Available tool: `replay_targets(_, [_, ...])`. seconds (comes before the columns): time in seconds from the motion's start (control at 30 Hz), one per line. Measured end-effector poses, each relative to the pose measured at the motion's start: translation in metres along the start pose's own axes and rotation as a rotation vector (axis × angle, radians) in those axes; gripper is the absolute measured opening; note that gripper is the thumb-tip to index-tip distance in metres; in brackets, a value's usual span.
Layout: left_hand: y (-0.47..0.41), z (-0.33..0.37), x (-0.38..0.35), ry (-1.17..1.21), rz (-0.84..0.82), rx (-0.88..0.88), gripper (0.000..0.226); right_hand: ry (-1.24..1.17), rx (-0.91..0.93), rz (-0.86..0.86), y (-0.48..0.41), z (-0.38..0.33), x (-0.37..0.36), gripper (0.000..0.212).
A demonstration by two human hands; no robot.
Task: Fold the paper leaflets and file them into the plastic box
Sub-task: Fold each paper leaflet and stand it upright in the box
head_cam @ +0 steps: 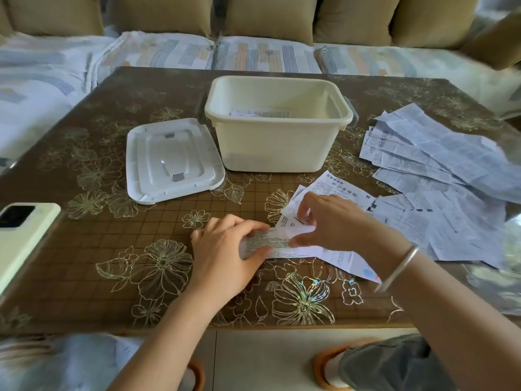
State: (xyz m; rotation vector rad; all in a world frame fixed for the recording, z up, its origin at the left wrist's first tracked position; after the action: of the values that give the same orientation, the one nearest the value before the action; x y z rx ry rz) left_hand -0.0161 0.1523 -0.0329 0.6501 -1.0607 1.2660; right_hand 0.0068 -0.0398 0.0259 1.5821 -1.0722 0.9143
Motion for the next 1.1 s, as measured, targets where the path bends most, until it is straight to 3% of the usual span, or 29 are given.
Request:
replay_targets(0.13, [-0.001,-0.002,0.0,0.035,-0.01,-0.005,0.036,-0.014,0.002,-0.083,-0.006,-0.003,0.006,0.052])
replay_targets(0.37, [0.0,0.0,-0.002,-0.007,0.017,-0.006,0.037,-0.037,-0.011,0.054,0.0,-0.002,-0.001,0.037])
replay_targets(0.43, [-0.001,0.0,-0.003,-0.007,0.021,-0.005,0.038,-0.251,-0.036,0.116,0.005,0.0,-0.003,0.031])
replay_targets(0.57, [-0.001,0.003,-0.003,-0.01,0.035,0.007,0.037,-1.042,-0.139,0.123,0.024,-0.007,-0.006,0.027])
replay_targets(0.67, [-0.001,0.002,-0.004,-0.014,0.052,0.014,0.037,-1.323,-0.082,0.147,0.038,-0.011,-0.015,0.032])
replay_targets(0.77, [-0.002,0.002,-0.005,-0.053,0.034,0.023,0.042,-1.267,0.057,0.241,0.05,-0.015,-0.032,0.023])
replay_targets(0.87, [-0.002,0.004,-0.001,-0.078,-0.01,0.049,0.044,-0.932,0.218,0.376,0.058,-0.017,-0.053,0.021])
replay_targets(0.97, [-0.003,0.005,0.002,-0.072,-0.054,0.071,0.044,-0.711,0.345,0.44,0.058,-0.019,-0.068,0.033])
replay_targets(1.1, [-0.002,0.001,0.004,0.087,-0.018,0.1,0.077,-0.531,0.446,0.431,0.054,-0.019,-0.075,0.049])
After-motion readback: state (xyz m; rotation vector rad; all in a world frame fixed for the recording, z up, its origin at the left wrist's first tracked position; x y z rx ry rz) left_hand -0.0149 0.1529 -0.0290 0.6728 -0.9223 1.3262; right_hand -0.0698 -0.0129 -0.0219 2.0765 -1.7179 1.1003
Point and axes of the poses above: each hand's wrist, its own y-axis away from the middle knuckle, its own x-axis out of the back of the hand, z = x × y, the point moved 1 cm from there along -y, towards the middle knuckle, and after that the axes turned 6 degrees about -y, right-handed, at the moved point
